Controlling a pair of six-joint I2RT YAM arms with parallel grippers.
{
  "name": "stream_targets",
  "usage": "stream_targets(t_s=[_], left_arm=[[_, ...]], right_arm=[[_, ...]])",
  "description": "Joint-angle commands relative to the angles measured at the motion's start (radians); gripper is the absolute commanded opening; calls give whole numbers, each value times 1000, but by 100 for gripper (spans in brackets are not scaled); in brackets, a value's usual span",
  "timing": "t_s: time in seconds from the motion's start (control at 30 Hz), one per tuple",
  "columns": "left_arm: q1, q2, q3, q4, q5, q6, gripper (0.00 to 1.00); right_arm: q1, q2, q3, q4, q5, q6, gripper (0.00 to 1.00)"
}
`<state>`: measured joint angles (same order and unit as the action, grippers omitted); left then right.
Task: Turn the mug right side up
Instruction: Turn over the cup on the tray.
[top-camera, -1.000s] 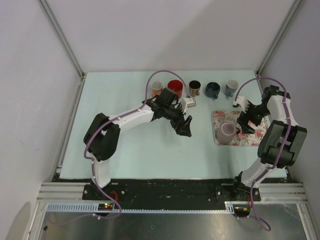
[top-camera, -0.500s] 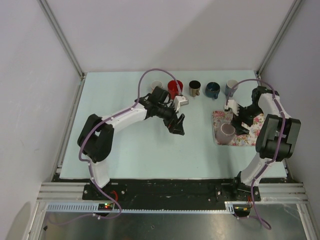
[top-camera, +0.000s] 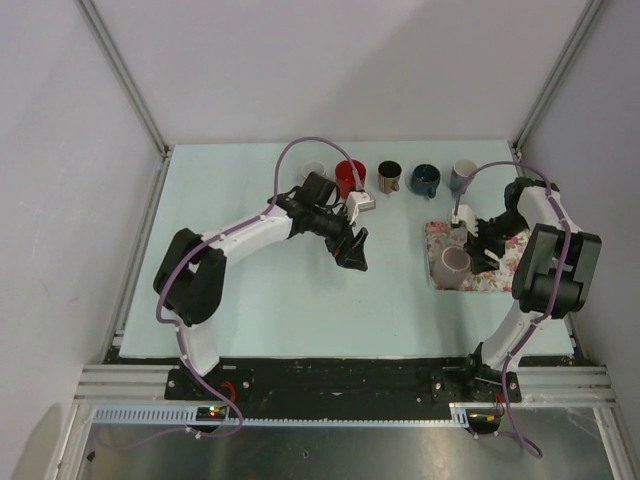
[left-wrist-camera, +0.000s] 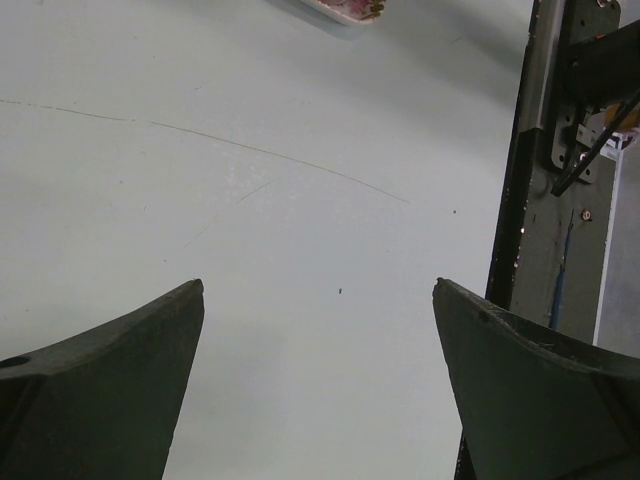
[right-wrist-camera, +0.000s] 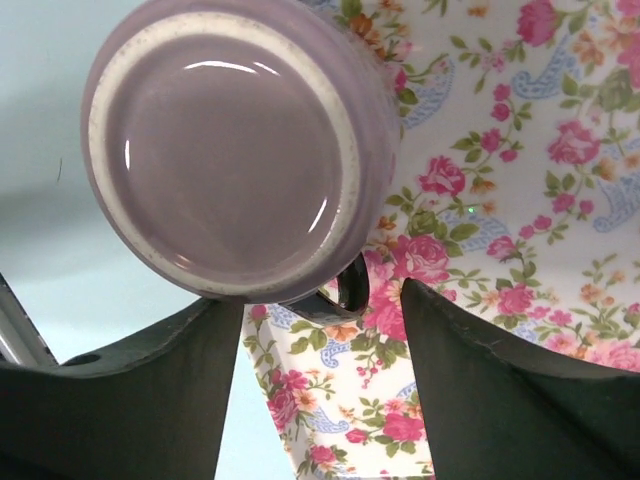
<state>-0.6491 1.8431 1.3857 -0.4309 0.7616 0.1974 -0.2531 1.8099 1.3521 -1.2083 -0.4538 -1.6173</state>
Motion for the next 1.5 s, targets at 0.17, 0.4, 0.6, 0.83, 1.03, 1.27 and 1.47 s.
stream_targets(t_s=[0.17,0.4,0.6,0.83,1.03,1.27,1.47], left_arm=[[9,-24,21,-9,31,27,100],[9,-15,36,-12,37,19,99],[8,-28,48,-18,36,29,98],[11,-67,78,-21,36,60,98],[13,-100,124,-23,121,66,98],[14,-142,134,-22,196,110,98],[14,-174,93,-23,142,155,98]], right_arm=[[-16,50,22,-49,-79,-46,30],[-41,-9,29,-65,-114,-14,1],[-73,-51,96,-201,-175,3,0],[-91,-80,224,-389,-351,46,0],[8,-123,202,-395,-422,142,0],[151,-106,245,-393,-562,316,0],[282,-80,254,-392,-725,474,0]])
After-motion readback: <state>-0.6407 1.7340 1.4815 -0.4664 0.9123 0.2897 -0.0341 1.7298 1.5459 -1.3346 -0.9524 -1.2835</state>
